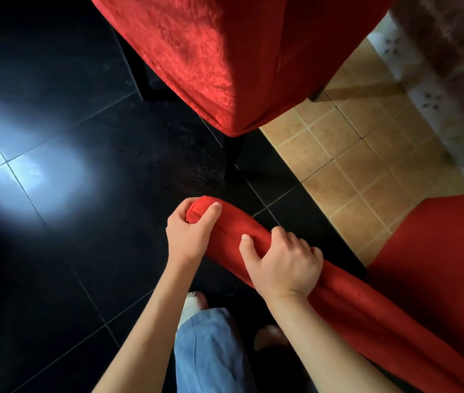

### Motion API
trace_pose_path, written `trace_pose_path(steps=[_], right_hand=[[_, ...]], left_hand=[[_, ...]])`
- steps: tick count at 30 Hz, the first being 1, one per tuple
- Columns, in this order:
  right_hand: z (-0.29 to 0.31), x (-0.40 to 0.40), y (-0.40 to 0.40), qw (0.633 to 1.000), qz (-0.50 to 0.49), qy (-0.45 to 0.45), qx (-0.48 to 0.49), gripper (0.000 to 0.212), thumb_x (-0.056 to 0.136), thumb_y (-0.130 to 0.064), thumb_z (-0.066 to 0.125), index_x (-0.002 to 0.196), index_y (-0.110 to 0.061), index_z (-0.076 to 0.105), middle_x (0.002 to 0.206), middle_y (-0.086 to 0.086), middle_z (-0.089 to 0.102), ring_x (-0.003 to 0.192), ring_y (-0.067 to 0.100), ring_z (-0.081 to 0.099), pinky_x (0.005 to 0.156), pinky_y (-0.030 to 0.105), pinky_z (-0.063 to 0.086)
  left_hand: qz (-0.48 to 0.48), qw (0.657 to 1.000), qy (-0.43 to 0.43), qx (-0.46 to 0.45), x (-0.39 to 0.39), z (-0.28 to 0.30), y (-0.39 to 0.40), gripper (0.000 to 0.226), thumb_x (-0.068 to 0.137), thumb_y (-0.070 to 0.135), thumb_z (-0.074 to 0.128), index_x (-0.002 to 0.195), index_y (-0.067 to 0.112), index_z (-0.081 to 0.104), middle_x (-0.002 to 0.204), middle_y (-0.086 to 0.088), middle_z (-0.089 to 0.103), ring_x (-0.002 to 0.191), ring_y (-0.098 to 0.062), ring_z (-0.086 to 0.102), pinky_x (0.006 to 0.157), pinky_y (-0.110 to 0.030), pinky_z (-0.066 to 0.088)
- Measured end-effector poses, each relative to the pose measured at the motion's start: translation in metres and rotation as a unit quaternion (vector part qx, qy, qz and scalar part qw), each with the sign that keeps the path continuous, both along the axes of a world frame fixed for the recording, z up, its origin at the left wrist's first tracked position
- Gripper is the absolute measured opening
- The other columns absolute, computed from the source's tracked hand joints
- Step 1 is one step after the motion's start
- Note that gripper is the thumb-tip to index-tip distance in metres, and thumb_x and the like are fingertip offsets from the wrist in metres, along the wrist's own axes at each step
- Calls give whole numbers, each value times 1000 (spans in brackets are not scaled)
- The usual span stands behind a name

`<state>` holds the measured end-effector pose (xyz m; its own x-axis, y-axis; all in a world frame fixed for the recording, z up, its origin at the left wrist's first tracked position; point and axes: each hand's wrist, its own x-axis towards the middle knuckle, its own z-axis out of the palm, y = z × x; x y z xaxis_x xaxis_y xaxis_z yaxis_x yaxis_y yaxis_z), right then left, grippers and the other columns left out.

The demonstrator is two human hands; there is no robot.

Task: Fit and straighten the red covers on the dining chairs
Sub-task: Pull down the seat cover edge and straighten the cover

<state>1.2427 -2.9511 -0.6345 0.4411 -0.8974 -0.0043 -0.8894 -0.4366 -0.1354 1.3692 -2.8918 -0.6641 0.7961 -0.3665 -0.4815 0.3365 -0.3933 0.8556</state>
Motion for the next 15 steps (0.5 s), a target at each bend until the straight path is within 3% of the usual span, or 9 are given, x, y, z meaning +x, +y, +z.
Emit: trace_pose_path(steps=[3, 10, 15], right_hand=[[-3, 0, -2, 1000, 9, -4, 0, 60, 79, -58, 40, 62, -4, 61, 53, 10, 59, 48, 29, 56, 60, 34, 42], [-9, -1, -3, 999, 13, -36, -28, 58, 79, -57, 42, 58, -5, 58, 51, 11, 56, 46, 29, 54, 58, 32, 37], [-7, 1, -3, 999, 12, -32, -4, 61, 80, -58, 39, 61, -4, 60, 54, 12, 59, 49, 30, 56, 60, 32, 35]], left_hand=[[-24, 999, 16, -41, 4, -4, -2, 38, 58, 51, 69, 91, 34, 73, 103, 7, 71, 96, -9, 67, 80, -32, 56], [-20, 997, -18, -67, 4, -11, -7, 16, 59, 48, 66, 68, 36, 70, 70, 12, 70, 69, -1, 65, 57, -17, 49], [-1, 999, -30, -36, 4, -9, -8, 26, 57, 49, 65, 68, 26, 71, 69, 6, 69, 72, -11, 67, 66, -33, 57]])
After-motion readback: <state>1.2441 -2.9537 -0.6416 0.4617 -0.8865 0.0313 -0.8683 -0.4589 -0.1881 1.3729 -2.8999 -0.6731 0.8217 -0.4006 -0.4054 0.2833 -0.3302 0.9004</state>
